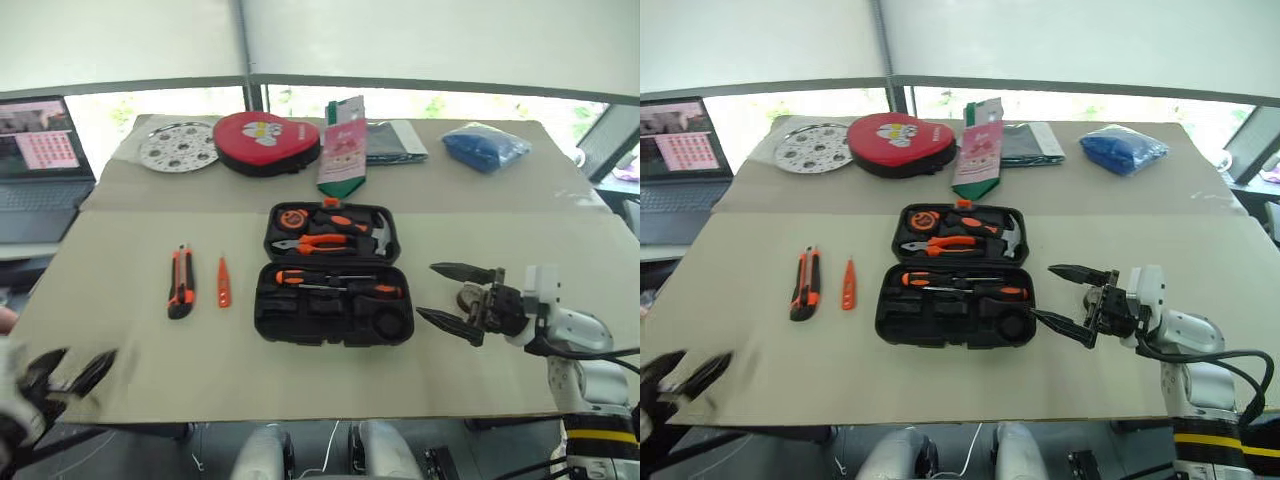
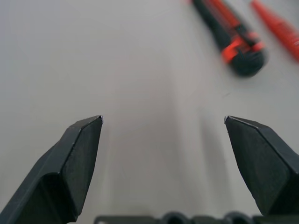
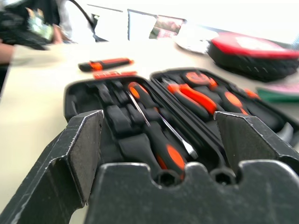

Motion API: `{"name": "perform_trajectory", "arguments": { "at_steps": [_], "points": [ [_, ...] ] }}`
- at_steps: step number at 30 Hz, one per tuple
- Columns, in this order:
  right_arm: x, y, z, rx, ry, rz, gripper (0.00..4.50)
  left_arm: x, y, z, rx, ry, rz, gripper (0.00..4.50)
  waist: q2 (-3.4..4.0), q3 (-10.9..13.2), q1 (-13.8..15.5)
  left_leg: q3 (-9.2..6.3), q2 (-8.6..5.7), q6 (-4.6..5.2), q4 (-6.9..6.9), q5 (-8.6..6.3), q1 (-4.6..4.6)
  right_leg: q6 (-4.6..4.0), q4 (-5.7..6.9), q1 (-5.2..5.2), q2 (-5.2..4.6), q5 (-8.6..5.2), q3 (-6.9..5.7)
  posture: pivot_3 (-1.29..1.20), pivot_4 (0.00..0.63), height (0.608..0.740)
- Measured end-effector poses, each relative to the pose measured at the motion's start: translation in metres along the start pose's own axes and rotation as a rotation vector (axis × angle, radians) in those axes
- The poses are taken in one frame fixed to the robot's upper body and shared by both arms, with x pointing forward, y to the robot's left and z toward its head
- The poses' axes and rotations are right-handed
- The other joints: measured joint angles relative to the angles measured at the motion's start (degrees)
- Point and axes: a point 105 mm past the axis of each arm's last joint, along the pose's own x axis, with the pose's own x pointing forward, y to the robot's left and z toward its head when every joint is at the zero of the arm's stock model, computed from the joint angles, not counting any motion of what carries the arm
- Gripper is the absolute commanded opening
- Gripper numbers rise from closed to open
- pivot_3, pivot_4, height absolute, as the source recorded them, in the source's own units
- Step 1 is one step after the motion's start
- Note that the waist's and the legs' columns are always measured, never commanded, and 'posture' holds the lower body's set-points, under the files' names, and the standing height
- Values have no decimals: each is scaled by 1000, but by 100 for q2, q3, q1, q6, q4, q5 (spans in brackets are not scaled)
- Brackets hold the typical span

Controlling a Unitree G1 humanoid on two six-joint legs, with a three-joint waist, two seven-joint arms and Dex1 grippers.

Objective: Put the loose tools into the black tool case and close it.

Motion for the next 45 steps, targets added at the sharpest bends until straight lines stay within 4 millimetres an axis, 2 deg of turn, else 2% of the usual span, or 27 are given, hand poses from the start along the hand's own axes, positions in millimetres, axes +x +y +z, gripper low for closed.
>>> {"name": "perform_trajectory", "arguments": {
  "at_steps": [2,6,9,18,22,27,30,36,37,39,45],
  "points": [
    [7,2,12,-38,-24,40,4457,16,-20,22,15,14,-30,4500,9,1,-45,3,-3,-3,-10,2,10,-2,2,5,-9,8,6,0,150,740],
    [16,-2,32,-80,-21,110,4457,44,-48,26,-42,91,-51,4500,5,8,-149,11,-9,-60,-52,35,35,-1,-5,9,-2,10,16,0,150,740],
    [28,-5,53,-133,-31,169,4457,74,-66,31,-76,122,-21,4500,-6,12,-134,4,-10,-83,-66,50,36,-5,-7,10,21,10,12,0,150,740],
    [31,-2,49,-110,-13,186,4457,119,-75,24,-146,203,100,4500,-21,16,-62,4,-9,-98,-70,59,32,-14,-14,8,36,5,14,0,150,740],
    [31,-4,50,-110,-14,170,4457,131,-78,13,-151,253,122,4500,-21,16,-66,4,-8,-98,-71,60,32,-14,-14,8,38,5,15,0,150,740],
    [32,-4,50,-111,-14,159,4457,137,-78,13,-187,230,155,4500,-21,16,-56,2,-9,-99,-69,61,40,-14,-10,18,34,5,14,0,150,740],
    [31,-2,48,-104,-11,150,4500,139,-76,11,-174,235,179,3841,-20,15,-58,1,-8,-99,-70,61,51,-14,-8,29,34,6,14,0,150,740],
    [28,-1,49,-107,-11,122,4500,134,-67,2,-164,248,223,1452,-16,13,-81,0,-4,-98,-79,58,99,-14,-15,74,34,4,17,0,150,740],
    [27,-1,51,-112,-16,120,4500,133,-66,1,-162,248,228,1266,-16,13,-76,0,-3,-98,-80,58,99,-13,-15,74,35,4,16,0,150,740],
    [27,-1,53,-115,-25,116,4500,131,-64,0,-168,245,231,476,-16,13,-67,0,-4,-98,-79,58,99,-13,-16,75,33,4,16,0,150,740],
    [26,-2,52,-110,-21,117,4500,125,-56,0,-131,243,219,428,-16,13,-85,0,-1,-97,-82,57,98,-14,-18,72,34,4,16,0,150,740]
  ]
}}
